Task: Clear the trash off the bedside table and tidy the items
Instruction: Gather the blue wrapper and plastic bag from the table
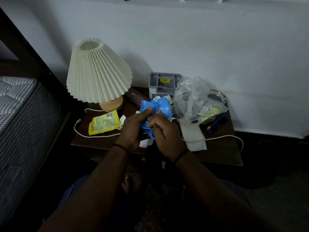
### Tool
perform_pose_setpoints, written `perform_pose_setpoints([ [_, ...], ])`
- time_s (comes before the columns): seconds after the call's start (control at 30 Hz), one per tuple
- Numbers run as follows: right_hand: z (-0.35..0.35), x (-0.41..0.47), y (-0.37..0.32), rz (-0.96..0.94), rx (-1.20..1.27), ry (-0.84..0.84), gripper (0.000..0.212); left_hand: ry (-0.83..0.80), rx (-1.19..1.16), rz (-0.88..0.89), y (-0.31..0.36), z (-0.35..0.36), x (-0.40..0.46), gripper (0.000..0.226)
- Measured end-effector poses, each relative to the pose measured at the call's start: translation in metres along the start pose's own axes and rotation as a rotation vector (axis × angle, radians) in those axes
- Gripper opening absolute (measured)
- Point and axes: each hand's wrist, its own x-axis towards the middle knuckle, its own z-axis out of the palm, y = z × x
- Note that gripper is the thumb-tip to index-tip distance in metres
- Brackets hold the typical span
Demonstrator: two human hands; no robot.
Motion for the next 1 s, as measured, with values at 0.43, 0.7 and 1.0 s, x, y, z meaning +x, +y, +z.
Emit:
perform_pose_setpoints([
  [0.43, -0.049, 0.019, 0.016, 0.509, -0.666, 0.278, 0.035, 0.175, -0.004, 0.091, -0.01, -0.008, 0.016, 0.029],
  [0.7, -0.071, 0.029, 0.028, 0.584, -0.848, 0.443, 0.028, 0.189, -0.018, 0.116, -0.01, -0.011, 0.019, 0.014],
  [1.0, -0.069, 0.03, 0.024, 0.487, -0.724, 0.47, 0.035, 0.188, 0.006, 0.122, -0.01, -0.011, 0.018, 0.025],
])
